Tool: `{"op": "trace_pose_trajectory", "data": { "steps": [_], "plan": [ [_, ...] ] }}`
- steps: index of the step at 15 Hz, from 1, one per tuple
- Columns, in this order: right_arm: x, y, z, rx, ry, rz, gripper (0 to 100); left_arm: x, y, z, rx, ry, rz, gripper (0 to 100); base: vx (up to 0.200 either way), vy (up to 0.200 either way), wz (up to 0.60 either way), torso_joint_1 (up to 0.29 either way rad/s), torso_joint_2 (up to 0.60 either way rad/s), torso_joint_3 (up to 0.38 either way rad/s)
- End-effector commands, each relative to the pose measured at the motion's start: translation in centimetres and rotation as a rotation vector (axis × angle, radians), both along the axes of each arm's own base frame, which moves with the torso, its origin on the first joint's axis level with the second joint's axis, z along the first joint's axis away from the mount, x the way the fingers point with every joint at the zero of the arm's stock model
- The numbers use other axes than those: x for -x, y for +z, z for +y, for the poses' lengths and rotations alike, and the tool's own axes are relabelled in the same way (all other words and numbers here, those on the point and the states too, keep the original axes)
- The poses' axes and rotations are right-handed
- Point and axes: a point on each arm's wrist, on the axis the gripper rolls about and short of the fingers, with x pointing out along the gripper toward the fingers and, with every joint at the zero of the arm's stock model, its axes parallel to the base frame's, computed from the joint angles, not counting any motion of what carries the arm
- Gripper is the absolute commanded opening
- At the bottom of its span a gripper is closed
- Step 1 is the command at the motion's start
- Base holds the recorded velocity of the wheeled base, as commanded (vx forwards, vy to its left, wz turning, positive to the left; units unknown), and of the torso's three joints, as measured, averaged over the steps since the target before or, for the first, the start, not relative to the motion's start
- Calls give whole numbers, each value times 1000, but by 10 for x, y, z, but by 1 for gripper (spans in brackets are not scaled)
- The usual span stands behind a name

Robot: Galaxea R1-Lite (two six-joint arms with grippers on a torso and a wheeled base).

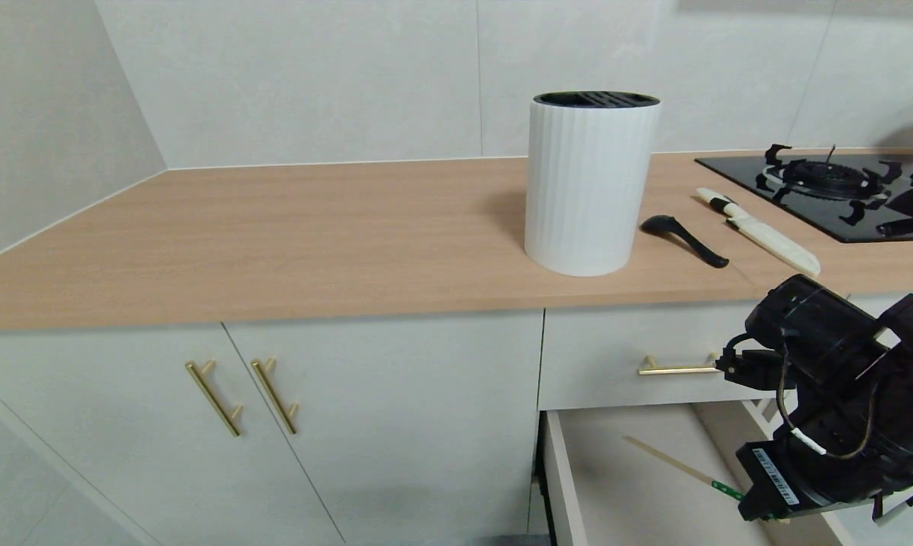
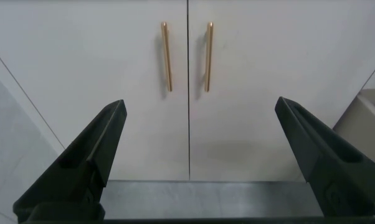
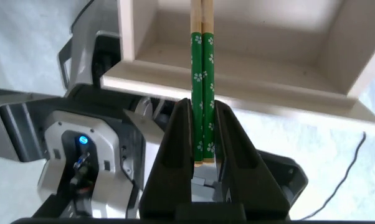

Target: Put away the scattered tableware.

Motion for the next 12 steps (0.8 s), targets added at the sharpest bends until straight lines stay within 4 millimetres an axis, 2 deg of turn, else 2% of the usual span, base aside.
{"op": "trace_pose_trajectory", "data": {
  "steps": [1, 8, 12],
  "plan": [
    [0, 0, 0, -1, 1, 0, 0, 0, 0, 0, 0, 2, 1, 100, 0, 0, 0, -159, 466, 295],
    [0, 1, 0, 1, 0, -7, 0, 0, 0, 0, 0, 0, 2, 100, 0, 0, 0, -126, 452, 323],
    [-3, 1, 2, -9, -2, -43, 0, 0, 0, 0, 0, 0, 1, 100, 0, 0, 0, -29, 159, 115]
  ]
}}
